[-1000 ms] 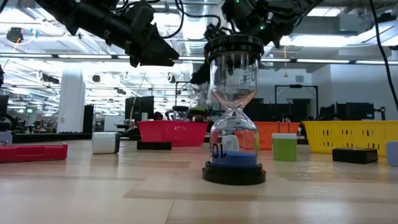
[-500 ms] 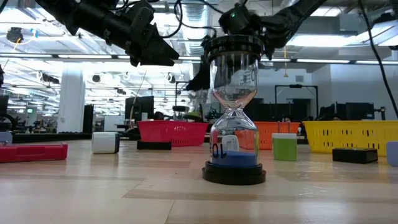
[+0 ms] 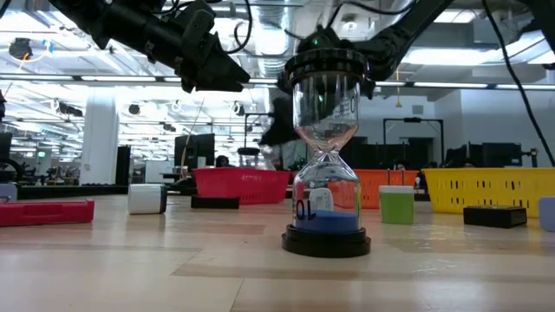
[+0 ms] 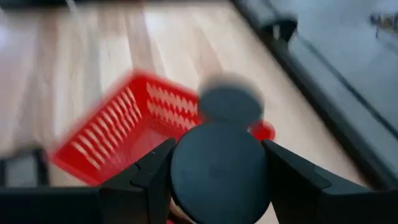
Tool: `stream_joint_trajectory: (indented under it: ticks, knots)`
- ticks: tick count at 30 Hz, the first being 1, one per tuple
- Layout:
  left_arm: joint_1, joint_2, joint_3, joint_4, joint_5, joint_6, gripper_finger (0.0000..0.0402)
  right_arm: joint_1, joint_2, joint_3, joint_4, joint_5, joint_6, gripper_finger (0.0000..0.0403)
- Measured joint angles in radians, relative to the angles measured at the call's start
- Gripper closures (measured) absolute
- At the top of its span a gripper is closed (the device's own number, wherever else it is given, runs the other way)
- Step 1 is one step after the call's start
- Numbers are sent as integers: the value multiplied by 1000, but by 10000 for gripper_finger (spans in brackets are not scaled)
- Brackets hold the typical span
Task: Pick & Place Office items
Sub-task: Put the green hourglass into the red bin
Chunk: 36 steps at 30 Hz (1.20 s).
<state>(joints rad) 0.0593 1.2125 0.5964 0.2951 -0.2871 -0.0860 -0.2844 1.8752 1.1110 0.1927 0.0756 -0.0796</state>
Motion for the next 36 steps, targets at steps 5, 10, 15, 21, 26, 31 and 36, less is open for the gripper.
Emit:
stream_joint_trajectory:
  ticks: [5,10,15,21,26,31,36]
  knots:
    - [0,0,0,0,0,0,188,9,31,1,23,0,-22,175]
    - [0,0,0,0,1,0,188,8,67,2,25,-1,-2,169]
    - [0,0,0,1,1,0,188,8,74,2,31,-1,0,185]
    - [0,0,0,1,1,0,188,8,74,3,33,0,-8,162]
    - [0,0,0,1,1,0,188,9,74,3,25,0,-26,141]
    - [0,0,0,1,1,0,188,10,45,4,5,0,-32,137]
    - [0,0,0,1,0,0,188,10,-23,3,-58,0,-36,137]
